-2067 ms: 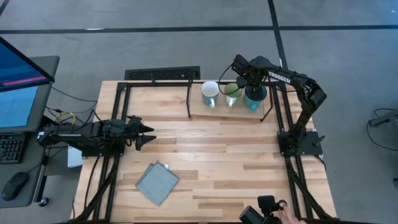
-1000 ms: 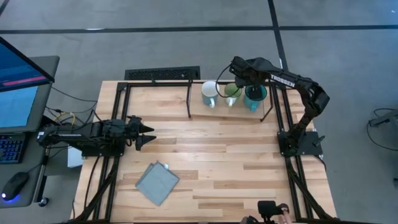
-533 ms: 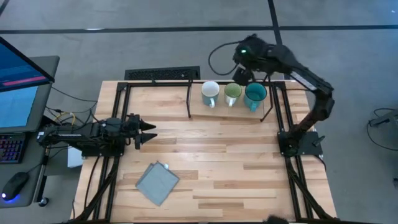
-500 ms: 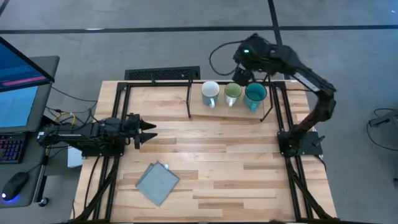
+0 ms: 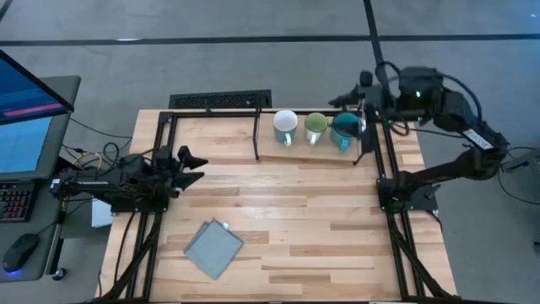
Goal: Stack small to large cups/mugs on shelf
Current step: Return to Home Position
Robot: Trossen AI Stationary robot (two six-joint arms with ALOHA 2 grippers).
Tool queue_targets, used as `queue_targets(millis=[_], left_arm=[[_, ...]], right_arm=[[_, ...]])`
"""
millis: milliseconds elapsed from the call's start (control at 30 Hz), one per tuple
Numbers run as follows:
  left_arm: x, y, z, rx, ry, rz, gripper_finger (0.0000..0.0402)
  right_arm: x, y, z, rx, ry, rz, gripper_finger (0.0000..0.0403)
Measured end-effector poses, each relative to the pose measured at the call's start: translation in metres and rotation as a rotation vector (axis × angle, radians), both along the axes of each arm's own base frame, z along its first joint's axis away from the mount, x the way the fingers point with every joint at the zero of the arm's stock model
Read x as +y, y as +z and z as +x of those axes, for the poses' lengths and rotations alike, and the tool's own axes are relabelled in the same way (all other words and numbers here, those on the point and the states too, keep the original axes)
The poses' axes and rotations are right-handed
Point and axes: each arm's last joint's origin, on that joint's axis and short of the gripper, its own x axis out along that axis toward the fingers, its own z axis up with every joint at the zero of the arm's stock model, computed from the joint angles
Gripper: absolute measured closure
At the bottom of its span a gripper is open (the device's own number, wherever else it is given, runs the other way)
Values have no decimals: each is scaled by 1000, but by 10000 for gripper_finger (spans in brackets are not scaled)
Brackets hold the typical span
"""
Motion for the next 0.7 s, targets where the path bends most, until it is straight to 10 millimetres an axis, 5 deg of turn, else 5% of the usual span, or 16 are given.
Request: queue_targets(millis=[400, 700], left_arm=[[-1, -4, 0, 98, -22, 64, 140], [5, -8, 0, 171, 217, 161, 140]], right_arm=[[25, -108, -11, -169, 176, 51, 100], [21, -198, -18, -344, 130, 189, 100]])
